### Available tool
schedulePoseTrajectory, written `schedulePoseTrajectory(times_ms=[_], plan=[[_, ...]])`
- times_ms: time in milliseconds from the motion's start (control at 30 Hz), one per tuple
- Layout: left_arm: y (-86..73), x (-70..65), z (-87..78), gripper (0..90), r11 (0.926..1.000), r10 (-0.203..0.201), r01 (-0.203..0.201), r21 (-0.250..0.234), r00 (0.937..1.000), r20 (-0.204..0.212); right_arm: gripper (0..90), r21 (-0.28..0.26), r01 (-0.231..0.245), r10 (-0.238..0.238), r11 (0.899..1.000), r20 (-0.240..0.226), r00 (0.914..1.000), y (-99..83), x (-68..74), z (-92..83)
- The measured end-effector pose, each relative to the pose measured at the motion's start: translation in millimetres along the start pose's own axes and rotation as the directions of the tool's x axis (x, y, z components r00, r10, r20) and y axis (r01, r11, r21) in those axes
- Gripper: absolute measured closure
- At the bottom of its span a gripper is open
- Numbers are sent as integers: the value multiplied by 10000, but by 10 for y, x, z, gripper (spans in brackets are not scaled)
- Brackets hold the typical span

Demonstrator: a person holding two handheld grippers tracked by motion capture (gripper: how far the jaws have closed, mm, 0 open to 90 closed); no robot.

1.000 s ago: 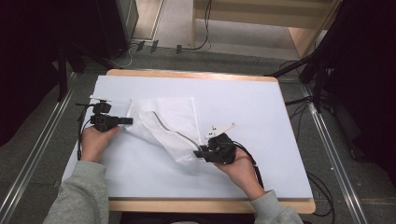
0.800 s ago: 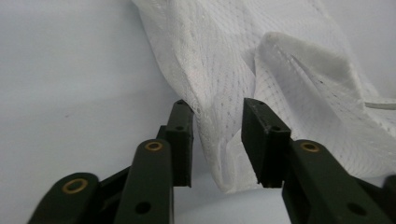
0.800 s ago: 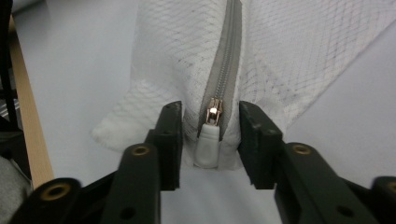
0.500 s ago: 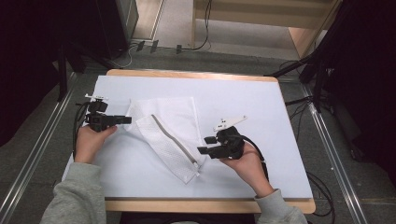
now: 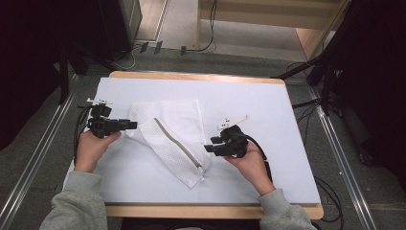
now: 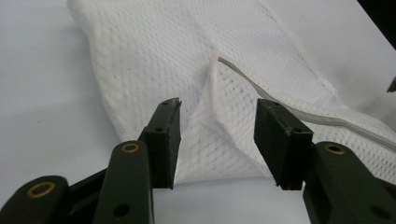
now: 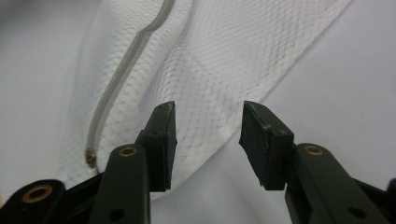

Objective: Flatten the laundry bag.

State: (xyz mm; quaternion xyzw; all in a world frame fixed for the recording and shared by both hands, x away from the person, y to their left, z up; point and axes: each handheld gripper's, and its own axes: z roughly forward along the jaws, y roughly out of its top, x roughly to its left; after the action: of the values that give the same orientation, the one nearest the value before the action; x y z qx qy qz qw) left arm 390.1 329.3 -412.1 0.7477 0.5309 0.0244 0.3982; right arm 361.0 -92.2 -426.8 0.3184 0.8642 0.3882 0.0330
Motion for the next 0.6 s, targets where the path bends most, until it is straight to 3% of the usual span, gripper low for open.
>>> schedulePoseTrajectory(times_ms=[100, 600], plan=[[-5, -37, 73, 515, 9996, 256, -252, 122, 9992, -306, 577, 125, -119, 117, 9999, 121, 9999, 14, -41, 68], [4, -54, 289, 569, 9994, 182, -173, 311, 9994, -284, 588, 319, -389, 367, 9987, 664, 9971, 108, -179, 467]])
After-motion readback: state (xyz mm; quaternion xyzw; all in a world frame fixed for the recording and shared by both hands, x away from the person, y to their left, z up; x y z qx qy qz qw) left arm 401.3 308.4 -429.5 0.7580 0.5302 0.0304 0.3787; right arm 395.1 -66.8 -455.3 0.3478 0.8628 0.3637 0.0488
